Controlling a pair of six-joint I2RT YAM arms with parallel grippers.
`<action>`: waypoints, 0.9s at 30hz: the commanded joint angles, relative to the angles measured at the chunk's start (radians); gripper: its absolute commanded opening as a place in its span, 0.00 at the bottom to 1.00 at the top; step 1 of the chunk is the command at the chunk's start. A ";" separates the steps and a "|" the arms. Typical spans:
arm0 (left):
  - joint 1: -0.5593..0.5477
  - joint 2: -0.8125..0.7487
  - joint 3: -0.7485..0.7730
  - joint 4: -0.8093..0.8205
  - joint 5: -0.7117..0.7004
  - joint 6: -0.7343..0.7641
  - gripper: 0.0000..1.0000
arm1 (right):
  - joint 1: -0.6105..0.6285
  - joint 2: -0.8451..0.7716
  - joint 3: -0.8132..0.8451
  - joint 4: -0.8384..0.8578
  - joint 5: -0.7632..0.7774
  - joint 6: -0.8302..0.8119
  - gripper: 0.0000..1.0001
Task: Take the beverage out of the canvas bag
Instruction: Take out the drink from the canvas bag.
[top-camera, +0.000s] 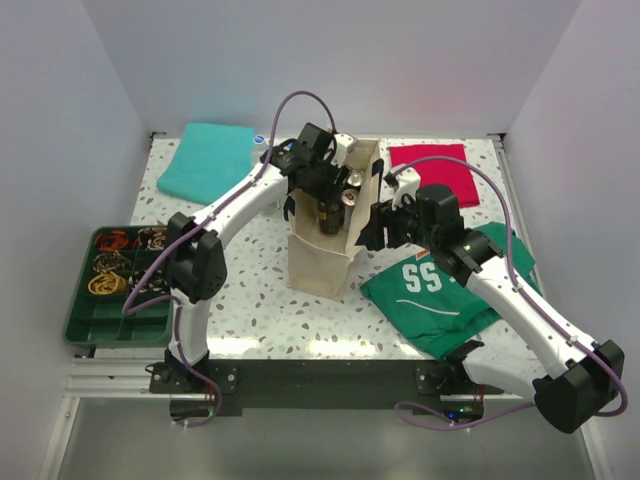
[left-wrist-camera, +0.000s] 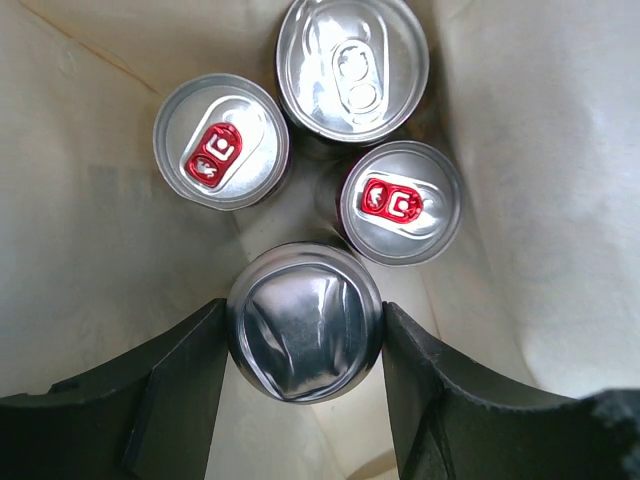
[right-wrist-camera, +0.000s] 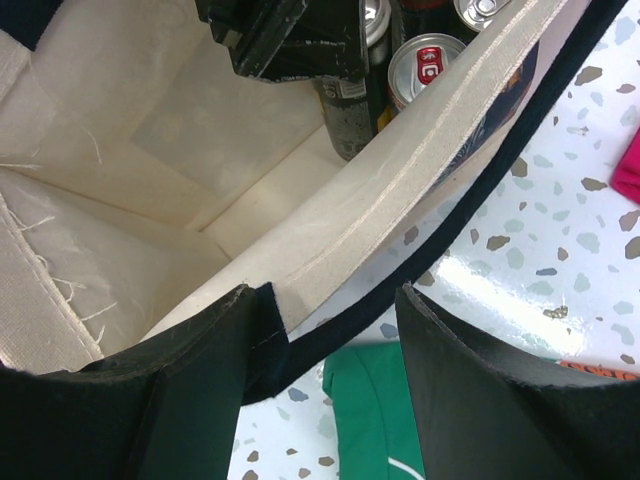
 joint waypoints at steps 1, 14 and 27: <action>-0.001 -0.072 0.130 -0.004 0.030 0.032 0.00 | 0.002 0.002 -0.008 0.033 -0.020 0.005 0.62; -0.003 -0.111 0.188 -0.057 0.021 0.050 0.00 | 0.002 0.016 -0.003 0.043 -0.030 0.002 0.62; -0.007 -0.160 0.247 -0.085 0.073 0.058 0.00 | 0.002 -0.002 -0.005 0.036 -0.017 0.000 0.62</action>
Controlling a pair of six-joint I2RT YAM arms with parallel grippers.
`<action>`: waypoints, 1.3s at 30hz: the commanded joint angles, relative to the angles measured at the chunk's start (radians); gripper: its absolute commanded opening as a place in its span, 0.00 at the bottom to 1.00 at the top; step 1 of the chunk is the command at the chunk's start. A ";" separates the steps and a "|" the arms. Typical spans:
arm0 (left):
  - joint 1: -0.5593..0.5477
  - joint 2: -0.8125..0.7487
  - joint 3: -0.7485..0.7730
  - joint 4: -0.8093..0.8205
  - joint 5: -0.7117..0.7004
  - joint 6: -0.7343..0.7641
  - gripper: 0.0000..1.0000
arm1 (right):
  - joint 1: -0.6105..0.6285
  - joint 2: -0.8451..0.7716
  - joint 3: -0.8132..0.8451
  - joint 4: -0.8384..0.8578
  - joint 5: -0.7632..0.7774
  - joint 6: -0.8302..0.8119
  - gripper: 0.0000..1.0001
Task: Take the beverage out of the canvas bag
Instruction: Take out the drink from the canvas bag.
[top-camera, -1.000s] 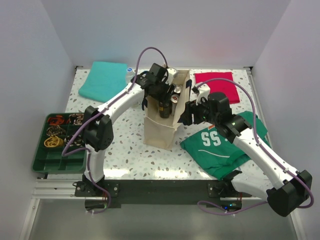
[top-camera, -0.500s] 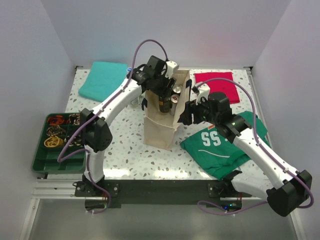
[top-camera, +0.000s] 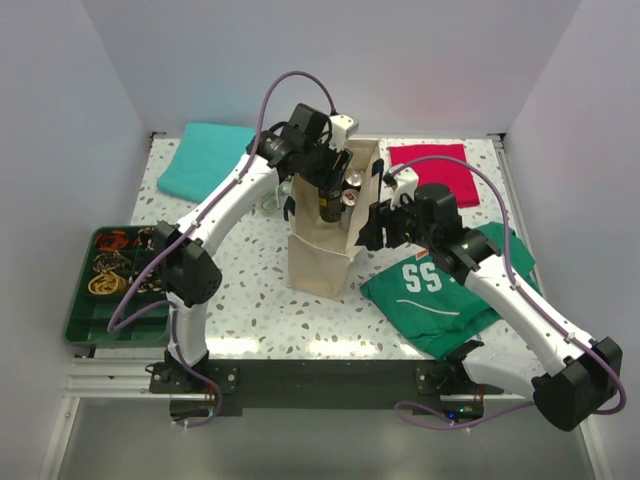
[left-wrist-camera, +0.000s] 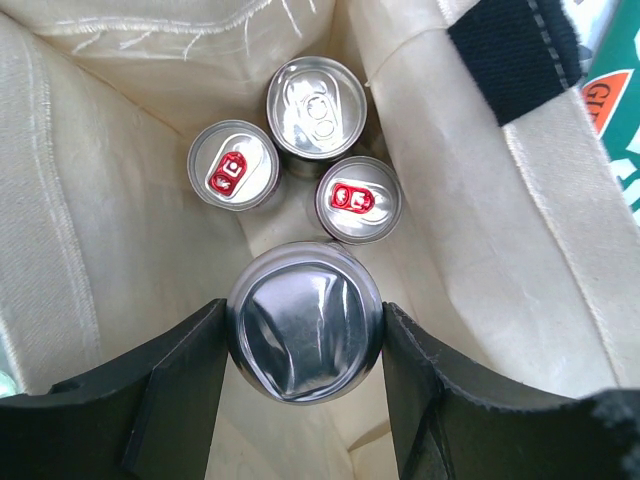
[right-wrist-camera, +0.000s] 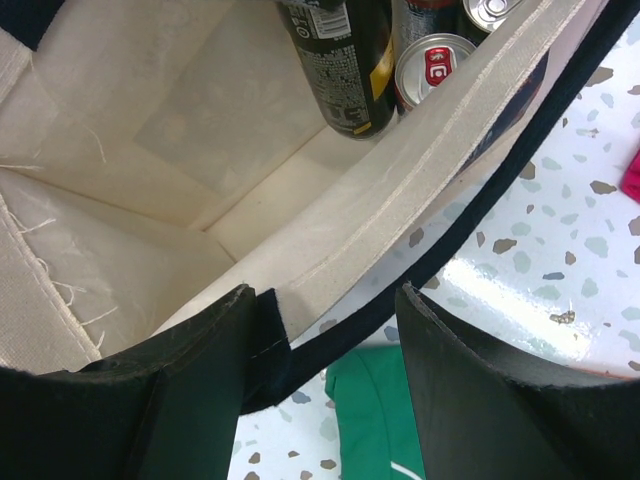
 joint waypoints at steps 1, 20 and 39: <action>-0.008 -0.122 0.082 0.049 0.042 0.017 0.00 | 0.003 -0.015 -0.003 0.026 -0.001 0.001 0.62; -0.014 -0.256 0.106 0.055 0.047 0.044 0.00 | 0.002 -0.029 0.011 0.047 -0.015 0.026 0.62; -0.014 -0.467 0.033 0.182 -0.115 0.029 0.00 | 0.003 -0.028 0.017 0.043 -0.027 0.031 0.62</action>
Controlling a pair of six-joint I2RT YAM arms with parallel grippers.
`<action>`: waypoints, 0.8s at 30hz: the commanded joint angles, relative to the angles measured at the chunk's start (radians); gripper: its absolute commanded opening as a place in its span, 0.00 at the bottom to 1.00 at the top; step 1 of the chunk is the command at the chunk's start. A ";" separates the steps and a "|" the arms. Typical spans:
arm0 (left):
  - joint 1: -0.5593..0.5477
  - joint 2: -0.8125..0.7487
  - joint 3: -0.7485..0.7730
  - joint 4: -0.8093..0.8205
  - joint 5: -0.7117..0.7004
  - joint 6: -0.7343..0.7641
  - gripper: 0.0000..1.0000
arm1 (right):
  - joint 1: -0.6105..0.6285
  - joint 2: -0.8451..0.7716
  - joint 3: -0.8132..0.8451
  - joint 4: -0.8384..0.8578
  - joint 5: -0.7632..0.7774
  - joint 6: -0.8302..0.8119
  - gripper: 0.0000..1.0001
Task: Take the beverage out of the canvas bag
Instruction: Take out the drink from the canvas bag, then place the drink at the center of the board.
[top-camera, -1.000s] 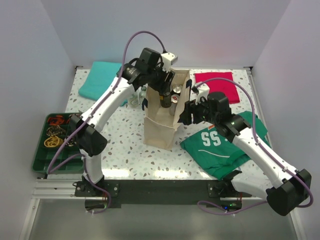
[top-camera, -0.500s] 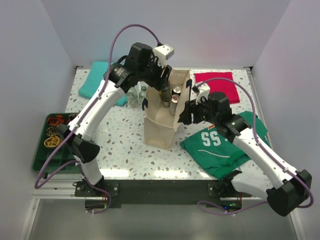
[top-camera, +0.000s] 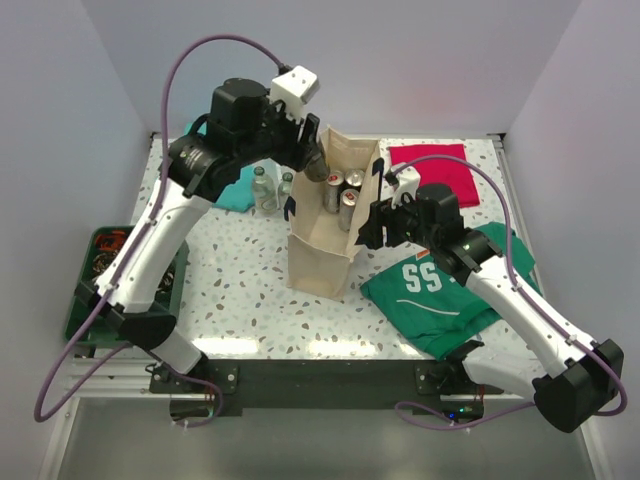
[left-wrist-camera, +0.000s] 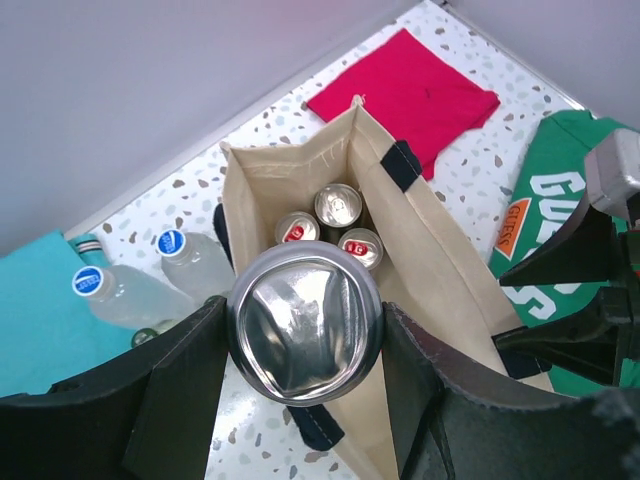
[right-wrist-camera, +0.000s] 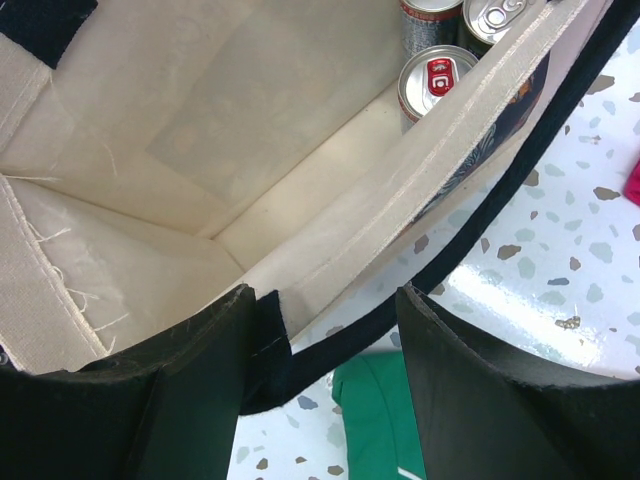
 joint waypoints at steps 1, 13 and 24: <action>-0.004 -0.104 -0.007 0.185 -0.076 0.004 0.00 | 0.002 -0.019 0.017 0.030 -0.024 0.010 0.62; -0.002 -0.270 -0.270 0.337 -0.358 0.038 0.00 | 0.002 -0.015 0.038 0.025 -0.017 0.018 0.66; -0.004 -0.287 -0.352 0.316 -0.414 0.027 0.00 | 0.002 0.001 0.057 0.038 -0.051 0.035 0.69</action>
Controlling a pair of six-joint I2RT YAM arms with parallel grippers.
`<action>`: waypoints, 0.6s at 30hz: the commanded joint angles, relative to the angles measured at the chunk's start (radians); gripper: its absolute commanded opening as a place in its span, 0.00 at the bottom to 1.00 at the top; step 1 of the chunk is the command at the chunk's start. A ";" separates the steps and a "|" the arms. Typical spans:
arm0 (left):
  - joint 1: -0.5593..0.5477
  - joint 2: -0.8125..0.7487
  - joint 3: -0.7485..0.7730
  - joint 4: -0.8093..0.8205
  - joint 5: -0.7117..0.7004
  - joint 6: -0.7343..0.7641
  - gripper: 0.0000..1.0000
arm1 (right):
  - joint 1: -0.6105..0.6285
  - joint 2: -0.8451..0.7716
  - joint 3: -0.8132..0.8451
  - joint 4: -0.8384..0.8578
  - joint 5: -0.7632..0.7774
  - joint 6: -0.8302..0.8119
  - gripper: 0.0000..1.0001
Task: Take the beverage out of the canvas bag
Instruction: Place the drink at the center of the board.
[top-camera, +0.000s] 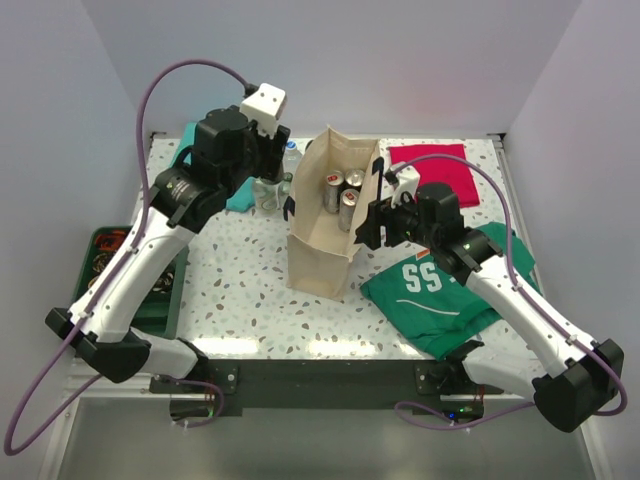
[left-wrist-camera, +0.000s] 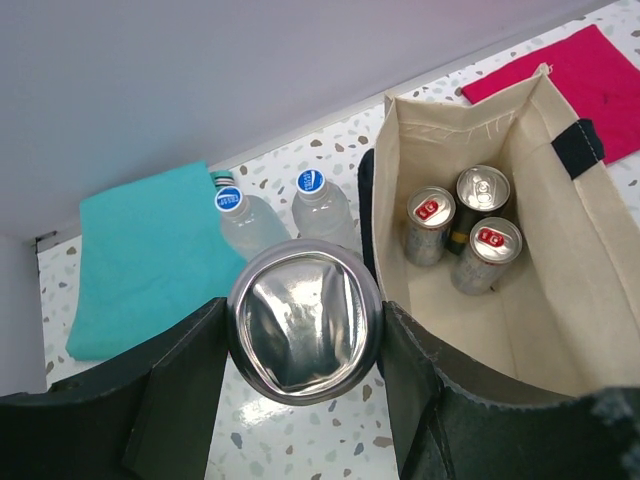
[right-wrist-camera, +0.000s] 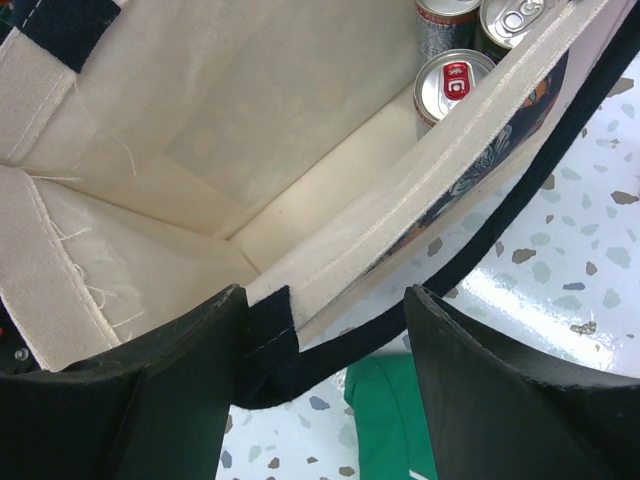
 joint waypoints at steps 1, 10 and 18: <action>-0.002 -0.069 -0.023 0.154 -0.060 0.007 0.00 | 0.002 0.001 0.049 0.037 -0.027 0.019 0.70; -0.002 -0.111 -0.108 0.163 -0.076 -0.014 0.00 | 0.002 0.000 0.060 0.048 -0.029 0.036 0.81; -0.001 -0.131 -0.166 0.156 -0.068 -0.051 0.00 | 0.003 -0.014 0.055 0.071 -0.021 0.044 0.90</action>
